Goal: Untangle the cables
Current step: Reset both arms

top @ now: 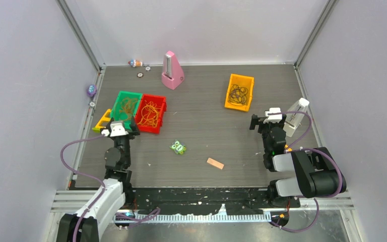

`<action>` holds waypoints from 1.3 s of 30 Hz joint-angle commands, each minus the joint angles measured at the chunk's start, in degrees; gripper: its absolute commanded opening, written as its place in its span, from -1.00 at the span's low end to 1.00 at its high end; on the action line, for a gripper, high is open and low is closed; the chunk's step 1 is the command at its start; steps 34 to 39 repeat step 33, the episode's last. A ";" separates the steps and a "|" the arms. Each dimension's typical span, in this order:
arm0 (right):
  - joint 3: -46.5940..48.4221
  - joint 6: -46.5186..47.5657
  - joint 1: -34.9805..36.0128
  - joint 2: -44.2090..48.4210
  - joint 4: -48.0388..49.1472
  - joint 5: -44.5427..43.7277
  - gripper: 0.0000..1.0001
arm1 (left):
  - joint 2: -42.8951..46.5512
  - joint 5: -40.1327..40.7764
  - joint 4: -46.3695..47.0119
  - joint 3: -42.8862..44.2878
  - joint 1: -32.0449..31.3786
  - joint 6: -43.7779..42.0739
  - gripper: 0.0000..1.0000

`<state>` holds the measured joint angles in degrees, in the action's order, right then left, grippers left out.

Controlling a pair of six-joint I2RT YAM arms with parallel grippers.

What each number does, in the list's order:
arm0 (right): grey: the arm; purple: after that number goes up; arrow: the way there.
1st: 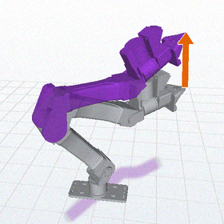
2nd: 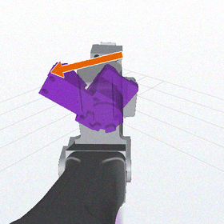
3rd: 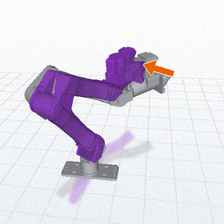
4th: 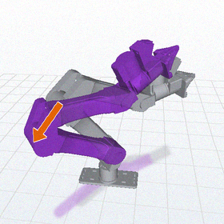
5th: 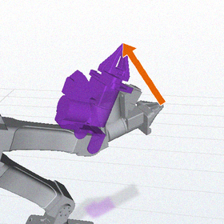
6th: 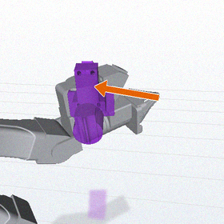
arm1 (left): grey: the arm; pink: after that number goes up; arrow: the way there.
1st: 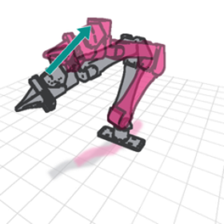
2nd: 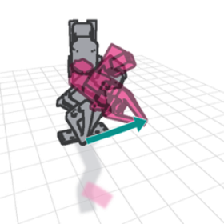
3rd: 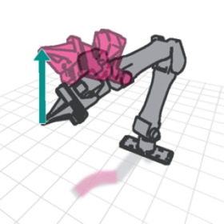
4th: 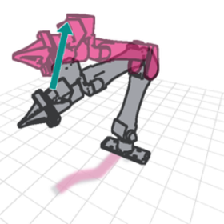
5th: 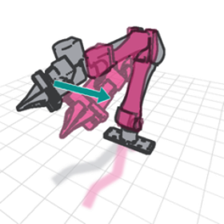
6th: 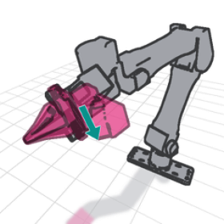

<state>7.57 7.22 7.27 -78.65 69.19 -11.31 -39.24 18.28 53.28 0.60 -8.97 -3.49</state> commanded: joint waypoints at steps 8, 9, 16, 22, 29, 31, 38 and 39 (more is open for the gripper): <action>2.87 -0.40 -0.28 0.33 -1.41 -2.36 0.90 | -32.70 -6.28 19.91 2.85 0.60 -4.77 0.60; 2.88 -0.40 -0.23 0.23 -1.37 -2.43 0.90 | -34.24 -7.34 18.66 4.52 1.31 -4.68 0.61; 2.97 -0.46 -0.19 0.20 -1.42 -2.52 0.90 | -32.86 -5.18 7.15 9.80 3.40 -0.79 0.99; 3.01 -0.46 -0.25 0.21 -1.51 -2.50 0.90 | -33.00 -5.14 7.23 9.80 3.43 -0.71 0.99; 2.97 -0.46 -0.24 0.21 -1.47 -2.47 0.90 | -33.00 -5.33 6.79 10.02 3.38 -0.74 0.99; 3.02 -0.46 -0.24 0.25 -1.51 -2.47 0.90 | -33.04 -6.41 5.81 10.52 3.98 -0.61 0.99; 3.03 -0.46 -0.26 0.23 -1.49 -2.48 0.90 | -32.81 -8.25 4.65 10.93 4.81 -0.19 0.99; 3.03 -0.46 -0.26 0.23 -1.49 -2.48 0.90 | -32.81 -8.25 4.65 10.93 4.81 -0.19 0.99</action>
